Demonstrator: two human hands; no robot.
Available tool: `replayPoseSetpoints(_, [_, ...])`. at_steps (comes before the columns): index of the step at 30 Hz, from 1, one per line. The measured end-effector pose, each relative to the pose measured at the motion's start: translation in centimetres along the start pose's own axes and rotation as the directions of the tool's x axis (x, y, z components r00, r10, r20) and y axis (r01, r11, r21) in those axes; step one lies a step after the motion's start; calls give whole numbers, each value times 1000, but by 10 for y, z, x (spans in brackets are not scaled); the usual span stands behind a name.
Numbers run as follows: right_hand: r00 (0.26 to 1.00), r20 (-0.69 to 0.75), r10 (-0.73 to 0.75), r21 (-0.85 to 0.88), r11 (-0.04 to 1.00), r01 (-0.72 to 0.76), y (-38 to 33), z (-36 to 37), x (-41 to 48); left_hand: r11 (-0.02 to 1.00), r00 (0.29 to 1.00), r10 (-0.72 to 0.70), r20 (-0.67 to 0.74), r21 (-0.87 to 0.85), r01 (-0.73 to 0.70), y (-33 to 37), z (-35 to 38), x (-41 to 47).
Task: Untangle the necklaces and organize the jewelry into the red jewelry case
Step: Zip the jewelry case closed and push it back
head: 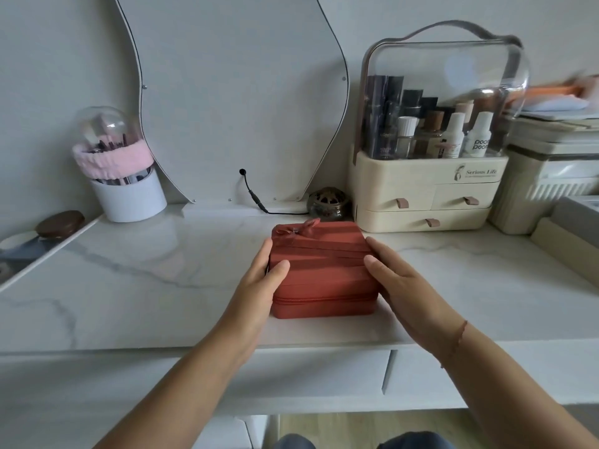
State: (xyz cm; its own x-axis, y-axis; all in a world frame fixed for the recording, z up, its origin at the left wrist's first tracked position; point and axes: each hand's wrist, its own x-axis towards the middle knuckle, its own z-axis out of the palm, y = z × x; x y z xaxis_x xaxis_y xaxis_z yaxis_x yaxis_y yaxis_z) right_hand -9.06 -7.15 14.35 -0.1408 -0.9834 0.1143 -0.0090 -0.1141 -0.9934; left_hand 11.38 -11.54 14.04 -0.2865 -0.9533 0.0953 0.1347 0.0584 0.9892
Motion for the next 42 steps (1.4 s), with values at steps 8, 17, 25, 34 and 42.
replayPoseSetpoints(8, [1000, 1, 14, 5, 1000, -14, -10, -24, 30, 999, 998, 16, 60, -51, -13, -2, 22, -28])
replayPoseSetpoints(17, [995, -93, -45, -16, 999, 44, -3, -5, 21, 996, 996, -55, 68, -65, 59, 4, 14, -27])
replayPoseSetpoints(25, [993, -41, -111, 57, 992, 113, 4, 64, -25, 992, 990, -67, -121, 100, 79, 23, -31, 32])
replayPoseSetpoints(34, [981, -144, -130, -431, 900, 56, -2, -2, 14, 993, 988, -114, -103, 28, 118, 22, -50, 54])
replayPoseSetpoints(42, [953, 299, -45, -462, 867, 186, 9, -16, 74, 994, 987, -104, -121, 11, 107, 19, -49, 57])
